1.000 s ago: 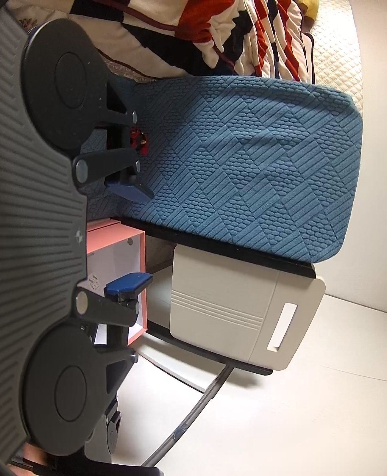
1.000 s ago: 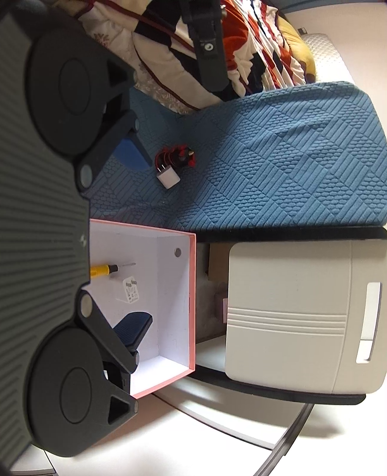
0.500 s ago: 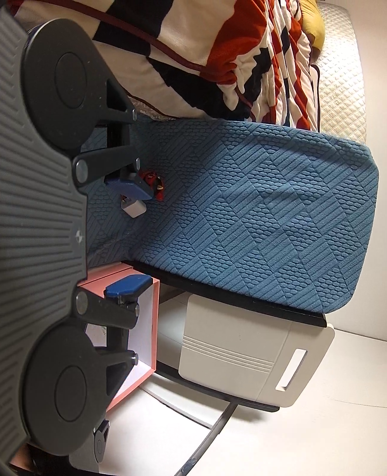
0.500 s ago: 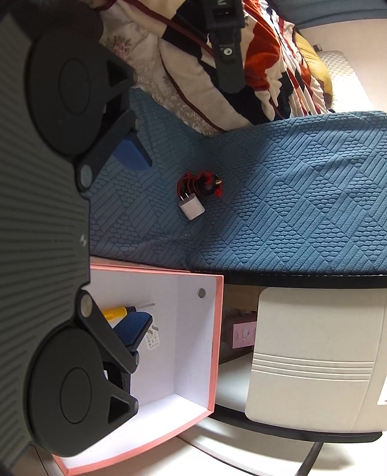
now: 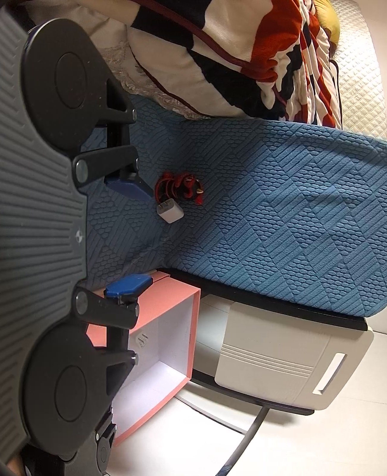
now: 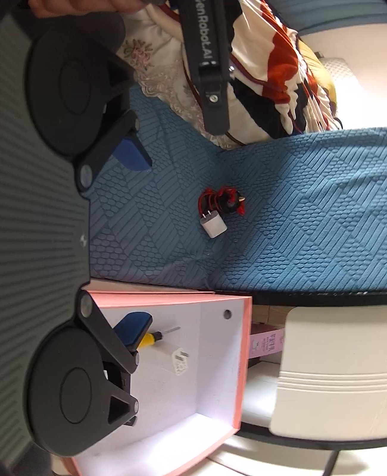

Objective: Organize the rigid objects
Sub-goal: 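Move both open tools back to the red devil figurine and white charger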

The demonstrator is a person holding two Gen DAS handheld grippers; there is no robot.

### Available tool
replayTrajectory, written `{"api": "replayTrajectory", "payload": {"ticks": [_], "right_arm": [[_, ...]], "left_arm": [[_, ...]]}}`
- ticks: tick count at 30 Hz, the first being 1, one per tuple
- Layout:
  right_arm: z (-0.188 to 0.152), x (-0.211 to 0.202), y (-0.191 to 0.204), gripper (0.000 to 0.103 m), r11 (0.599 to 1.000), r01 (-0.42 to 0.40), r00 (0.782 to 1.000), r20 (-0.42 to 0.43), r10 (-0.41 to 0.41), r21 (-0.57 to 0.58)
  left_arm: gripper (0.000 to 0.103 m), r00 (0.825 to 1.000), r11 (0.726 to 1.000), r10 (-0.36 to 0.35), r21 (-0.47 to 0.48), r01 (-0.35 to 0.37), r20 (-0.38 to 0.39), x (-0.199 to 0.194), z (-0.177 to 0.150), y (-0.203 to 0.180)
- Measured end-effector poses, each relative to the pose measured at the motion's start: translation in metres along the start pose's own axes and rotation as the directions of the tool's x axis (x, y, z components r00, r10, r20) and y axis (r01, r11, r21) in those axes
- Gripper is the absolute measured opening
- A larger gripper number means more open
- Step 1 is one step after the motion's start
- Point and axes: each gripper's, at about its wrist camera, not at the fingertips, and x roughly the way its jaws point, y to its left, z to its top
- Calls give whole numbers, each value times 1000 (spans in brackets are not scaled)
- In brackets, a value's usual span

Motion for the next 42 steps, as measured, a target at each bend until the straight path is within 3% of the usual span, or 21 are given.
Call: {"api": "replayTrajectory", "payload": {"ticks": [4, 9, 13, 19, 27, 39, 42], "right_arm": [[-11, 3, 5, 103, 999, 14, 1000, -3, -14, 30], [-10, 15, 19, 103, 999, 43, 999, 0, -43, -16], [-8, 29, 19, 103, 1000, 11, 1000, -23, -11, -5], [-4, 38, 20, 103, 1000, -10, 999, -44, 9, -2], [8, 60, 24, 103, 998, -17, 999, -40, 15, -58], [27, 97, 26, 103, 994, -53, 996, -74, 47, -90], [33, 107, 24, 99, 993, -68, 995, -80, 61, -92]], "left_arm": [[62, 999, 1000, -1, 20, 2, -44, 6, -14, 15], [62, 996, 1000, -19, 20, 21, -83, 27, -23, 37], [62, 989, 999, -38, -20, 35, -142, 54, -23, 55], [62, 987, 997, -70, 8, 71, -143, 76, -13, 59], [62, 968, 978, -192, -118, 174, -163, 108, 0, 84], [62, 972, 994, -106, -46, 98, -209, 164, 13, 86], [67, 971, 995, -95, -44, 87, -221, 176, 16, 86]]}}
